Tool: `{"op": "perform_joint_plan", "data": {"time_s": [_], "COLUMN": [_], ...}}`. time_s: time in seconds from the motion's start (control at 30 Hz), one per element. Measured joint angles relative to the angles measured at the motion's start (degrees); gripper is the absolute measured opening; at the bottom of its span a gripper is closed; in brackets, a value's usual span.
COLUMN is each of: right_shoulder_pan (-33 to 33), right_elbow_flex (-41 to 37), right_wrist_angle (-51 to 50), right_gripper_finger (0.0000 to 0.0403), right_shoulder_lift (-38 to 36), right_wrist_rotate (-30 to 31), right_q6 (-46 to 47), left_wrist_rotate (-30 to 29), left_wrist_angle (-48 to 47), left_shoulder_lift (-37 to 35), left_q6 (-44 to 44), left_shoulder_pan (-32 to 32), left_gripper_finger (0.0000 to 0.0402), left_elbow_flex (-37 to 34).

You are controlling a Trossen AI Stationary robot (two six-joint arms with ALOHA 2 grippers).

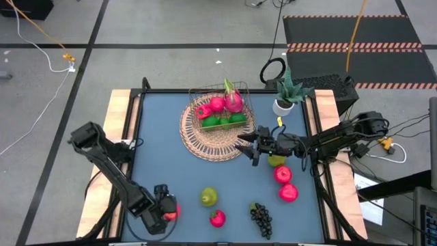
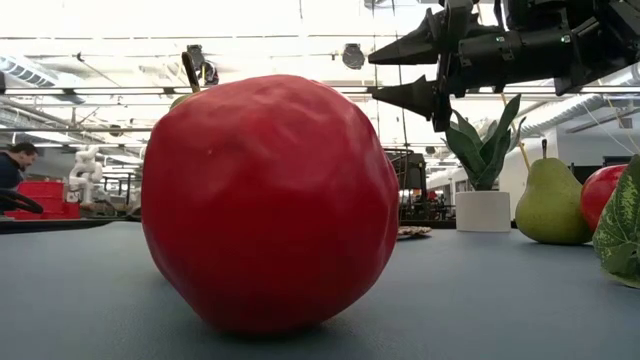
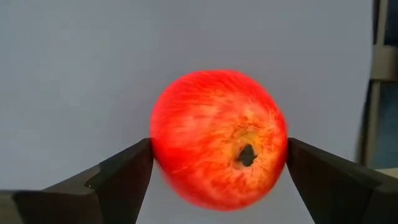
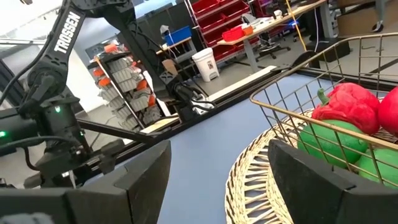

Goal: Build produce basket
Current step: Put the red apple into the gold wire basket

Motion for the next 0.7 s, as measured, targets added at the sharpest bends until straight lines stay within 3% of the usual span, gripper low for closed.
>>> {"op": "perform_joint_plan", "data": {"time_s": [0.3,0.6,0.7], "right_shoulder_pan": [0.00,0.03,0.03], "right_elbow_flex": [0.00,0.00,0.00], "right_wrist_angle": [0.10,0.10,0.07], "right_gripper_finger": [0.0265,0.0265,0.0265], "right_shoulder_lift": [0.00,0.00,0.00], "right_wrist_rotate": [0.00,0.00,0.01], "right_q6": [0.00,1.68,1.49], "left_wrist_rotate": [-1.40,-1.48,-6.71], "left_wrist_angle": [0.25,-0.31,0.07], "left_shoulder_lift": [1.90,1.85,0.62], "left_q6": [6.82,7.02,8.29], "left_shoulder_pan": [-0.06,0.09,1.10], "left_gripper_finger": [0.0349,0.0294,0.0294], "left_elbow_flex": [-0.05,-0.11,-0.30]}}
